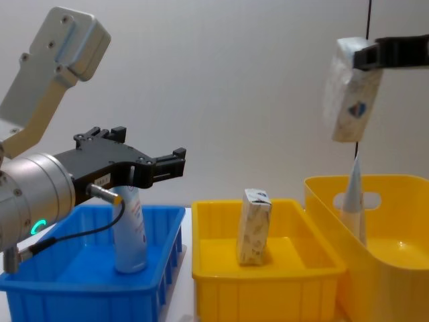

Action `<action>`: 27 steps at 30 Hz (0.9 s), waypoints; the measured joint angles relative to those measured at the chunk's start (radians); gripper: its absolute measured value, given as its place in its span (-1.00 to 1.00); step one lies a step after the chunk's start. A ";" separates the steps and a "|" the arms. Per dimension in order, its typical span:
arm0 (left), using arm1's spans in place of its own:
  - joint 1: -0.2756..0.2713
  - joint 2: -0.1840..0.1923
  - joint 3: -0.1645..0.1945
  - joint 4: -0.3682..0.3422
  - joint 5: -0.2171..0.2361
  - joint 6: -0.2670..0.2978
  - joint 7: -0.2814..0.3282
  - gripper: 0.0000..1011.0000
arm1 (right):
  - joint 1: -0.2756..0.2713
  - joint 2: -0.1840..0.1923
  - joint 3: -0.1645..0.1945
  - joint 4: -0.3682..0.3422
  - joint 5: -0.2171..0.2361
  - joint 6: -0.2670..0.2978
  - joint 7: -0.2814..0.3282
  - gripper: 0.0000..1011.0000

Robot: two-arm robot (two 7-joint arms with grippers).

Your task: Bimanual collaborative sorting of washing and personal care products

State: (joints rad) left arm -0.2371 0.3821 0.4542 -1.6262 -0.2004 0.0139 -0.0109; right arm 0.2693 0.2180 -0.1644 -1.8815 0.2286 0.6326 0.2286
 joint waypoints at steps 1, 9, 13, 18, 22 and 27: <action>0.000 0.000 0.000 0.000 0.000 0.000 0.000 0.98 | -0.008 0.008 0.013 -0.016 0.006 0.009 0.002 -0.73; 0.000 0.000 0.000 0.000 0.000 0.000 0.000 0.98 | -0.053 0.039 0.080 -0.086 0.037 0.054 0.006 -0.73; 0.000 0.000 0.000 0.000 0.000 0.000 0.000 0.98 | -0.078 0.050 0.113 -0.119 0.052 0.077 0.006 -0.73; 0.000 0.000 0.000 0.000 0.000 0.000 0.000 0.98 | -0.105 0.057 0.147 -0.153 0.069 0.109 0.001 -0.73; 0.000 0.000 0.000 0.000 0.000 0.000 0.000 0.98 | -0.136 0.062 0.182 -0.188 0.085 0.145 -0.008 -0.73; 0.000 0.000 0.000 0.000 0.000 0.000 0.000 0.98 | -0.160 0.063 0.204 -0.209 0.096 0.175 -0.018 -0.73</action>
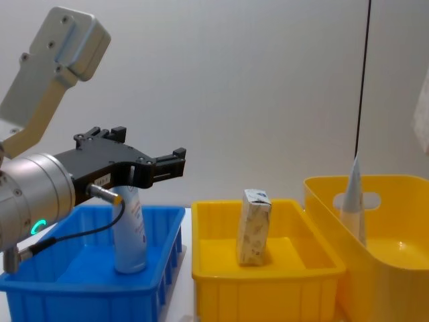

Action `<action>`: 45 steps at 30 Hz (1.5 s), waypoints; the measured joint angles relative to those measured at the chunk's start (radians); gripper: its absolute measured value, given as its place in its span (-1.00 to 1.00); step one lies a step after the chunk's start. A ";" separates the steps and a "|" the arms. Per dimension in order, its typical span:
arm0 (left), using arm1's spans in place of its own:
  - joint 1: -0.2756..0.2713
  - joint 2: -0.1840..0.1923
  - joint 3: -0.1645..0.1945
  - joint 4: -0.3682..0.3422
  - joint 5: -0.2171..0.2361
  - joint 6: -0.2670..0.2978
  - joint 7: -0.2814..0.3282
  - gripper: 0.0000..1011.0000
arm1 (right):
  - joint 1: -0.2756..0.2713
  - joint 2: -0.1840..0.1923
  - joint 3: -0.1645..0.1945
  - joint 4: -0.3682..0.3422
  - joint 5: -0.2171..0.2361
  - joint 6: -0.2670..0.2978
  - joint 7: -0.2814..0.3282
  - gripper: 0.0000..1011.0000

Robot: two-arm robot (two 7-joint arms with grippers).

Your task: Bimanual collaborative sorting of washing and personal care products

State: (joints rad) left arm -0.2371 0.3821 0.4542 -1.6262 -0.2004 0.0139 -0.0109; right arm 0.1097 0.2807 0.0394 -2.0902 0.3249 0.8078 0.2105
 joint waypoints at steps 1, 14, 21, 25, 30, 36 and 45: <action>0.000 0.000 0.000 0.000 0.000 0.000 0.000 0.98 | -0.004 0.000 0.003 -0.003 0.001 0.004 -0.002 -0.73; 0.000 0.000 0.000 0.000 0.000 0.000 0.000 0.98 | -0.061 -0.009 0.019 -0.005 0.003 0.027 -0.018 -0.73; 0.000 0.000 0.000 0.000 0.000 0.000 0.000 0.98 | -0.071 -0.011 0.002 0.023 -0.015 0.004 -0.021 -0.73; 0.000 0.000 0.000 0.000 0.000 0.000 0.000 0.98 | -0.070 -0.013 -0.013 0.051 -0.031 -0.023 -0.023 -0.73; 0.000 0.000 0.000 0.000 0.000 0.000 0.000 0.98 | -0.063 -0.017 -0.032 0.082 -0.049 -0.050 -0.026 -0.73; 0.000 0.000 0.000 0.000 0.000 0.000 0.000 0.98 | -0.053 -0.023 -0.054 0.121 -0.069 -0.085 -0.028 -0.73; 0.000 0.000 0.000 0.000 0.000 0.000 0.000 0.98 | -0.040 -0.031 -0.081 0.167 -0.093 -0.128 -0.029 -0.53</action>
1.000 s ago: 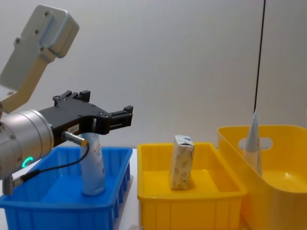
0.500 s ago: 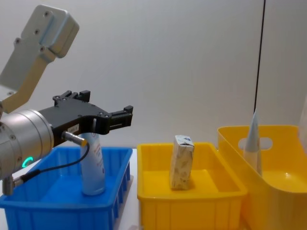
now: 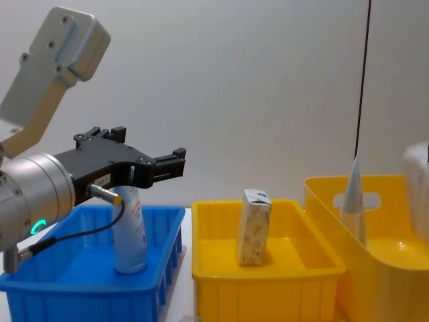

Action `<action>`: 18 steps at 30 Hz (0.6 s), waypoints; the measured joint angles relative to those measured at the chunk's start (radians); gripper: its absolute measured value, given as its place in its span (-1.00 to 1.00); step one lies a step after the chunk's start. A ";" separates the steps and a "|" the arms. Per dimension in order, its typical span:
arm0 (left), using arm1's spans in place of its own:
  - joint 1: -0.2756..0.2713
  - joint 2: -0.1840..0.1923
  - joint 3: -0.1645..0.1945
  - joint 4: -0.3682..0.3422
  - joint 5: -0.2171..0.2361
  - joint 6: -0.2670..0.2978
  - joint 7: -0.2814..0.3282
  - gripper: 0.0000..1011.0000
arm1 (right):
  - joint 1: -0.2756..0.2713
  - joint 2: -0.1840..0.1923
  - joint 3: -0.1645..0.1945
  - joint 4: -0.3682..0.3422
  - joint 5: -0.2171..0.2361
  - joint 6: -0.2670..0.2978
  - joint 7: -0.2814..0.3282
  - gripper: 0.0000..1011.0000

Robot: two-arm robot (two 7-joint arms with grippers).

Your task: Bimanual collaborative sorting of washing and personal care products

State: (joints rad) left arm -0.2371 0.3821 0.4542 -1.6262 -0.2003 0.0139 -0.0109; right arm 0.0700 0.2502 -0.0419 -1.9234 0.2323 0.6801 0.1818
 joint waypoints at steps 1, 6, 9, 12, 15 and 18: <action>0.000 0.000 0.000 0.000 0.000 0.000 0.000 0.98 | 0.001 0.000 -0.001 0.002 -0.001 -0.002 0.000 -0.49; 0.000 0.000 0.000 0.000 0.000 0.000 0.000 0.98 | 0.004 -0.002 -0.007 0.012 -0.007 -0.013 0.000 -0.12; 0.000 0.000 0.000 0.000 0.000 0.000 0.000 0.98 | 0.005 -0.002 -0.010 0.017 -0.009 -0.017 0.000 0.09; 0.000 0.000 0.000 0.000 0.000 0.000 0.000 0.98 | 0.006 -0.003 -0.012 0.021 -0.011 -0.020 0.000 0.29; 0.000 0.000 0.000 0.000 0.000 0.000 0.000 0.98 | 0.007 -0.003 -0.014 0.023 -0.012 -0.022 0.000 0.46; 0.000 0.000 0.000 0.000 0.000 0.000 0.000 0.98 | 0.007 -0.004 -0.015 0.026 -0.014 -0.024 0.000 0.65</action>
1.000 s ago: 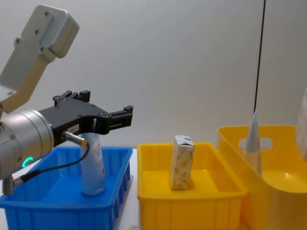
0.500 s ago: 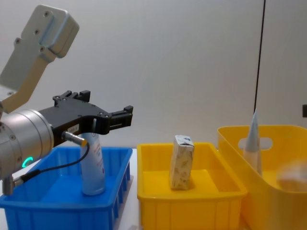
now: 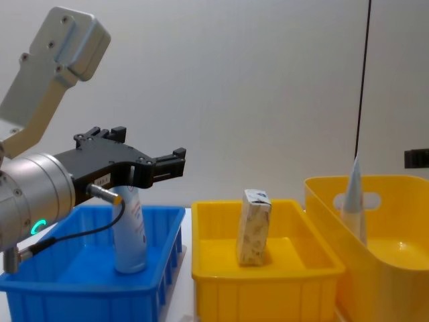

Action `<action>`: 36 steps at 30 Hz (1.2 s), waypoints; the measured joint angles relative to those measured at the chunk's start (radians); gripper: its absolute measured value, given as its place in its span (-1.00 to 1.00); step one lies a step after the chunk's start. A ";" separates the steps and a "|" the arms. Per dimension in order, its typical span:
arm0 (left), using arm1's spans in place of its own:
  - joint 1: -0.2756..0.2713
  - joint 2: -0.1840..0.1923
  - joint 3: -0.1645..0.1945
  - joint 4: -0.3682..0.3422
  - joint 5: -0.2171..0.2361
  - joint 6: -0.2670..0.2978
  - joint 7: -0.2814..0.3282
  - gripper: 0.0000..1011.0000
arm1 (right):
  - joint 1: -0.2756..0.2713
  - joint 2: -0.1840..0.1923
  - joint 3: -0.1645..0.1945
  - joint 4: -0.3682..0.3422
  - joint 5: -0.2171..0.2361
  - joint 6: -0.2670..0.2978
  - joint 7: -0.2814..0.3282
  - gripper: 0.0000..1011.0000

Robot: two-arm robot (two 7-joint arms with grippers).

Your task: Bimanual collaborative sorting of washing and personal care products

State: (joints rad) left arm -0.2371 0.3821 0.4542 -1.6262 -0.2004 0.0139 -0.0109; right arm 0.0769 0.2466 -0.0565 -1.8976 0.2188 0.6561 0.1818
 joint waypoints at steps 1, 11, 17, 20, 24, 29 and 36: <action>0.000 0.000 0.000 0.000 0.000 0.000 0.000 0.98 | 0.000 0.000 0.000 0.000 0.000 0.000 0.000 0.68; 0.000 0.000 0.000 0.000 0.000 0.000 0.000 0.98 | -0.004 0.005 -0.004 -0.002 -0.001 -0.040 0.018 0.98; 0.000 0.000 0.000 0.000 0.000 0.000 0.000 0.98 | -0.007 0.016 -0.014 -0.004 0.005 -0.105 0.052 0.98; 0.000 0.000 0.000 0.000 0.000 0.000 0.000 0.98 | -0.006 0.023 -0.022 -0.006 0.012 -0.139 0.073 0.98; 0.000 0.000 0.000 0.000 0.000 0.000 0.000 0.98 | -0.004 0.029 -0.034 -0.008 0.021 -0.173 0.101 0.98; 0.000 0.000 0.000 0.000 0.000 0.000 0.000 0.98 | 0.000 0.034 -0.059 -0.013 0.032 -0.214 0.134 0.98; 0.000 0.000 0.000 0.000 0.000 0.000 0.000 0.98 | 0.004 0.036 -0.091 -0.020 0.043 -0.246 0.164 0.98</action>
State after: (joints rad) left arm -0.2372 0.3821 0.4542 -1.6262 -0.2003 0.0139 -0.0109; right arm 0.0808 0.2825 -0.1473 -1.9172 0.2616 0.4096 0.3460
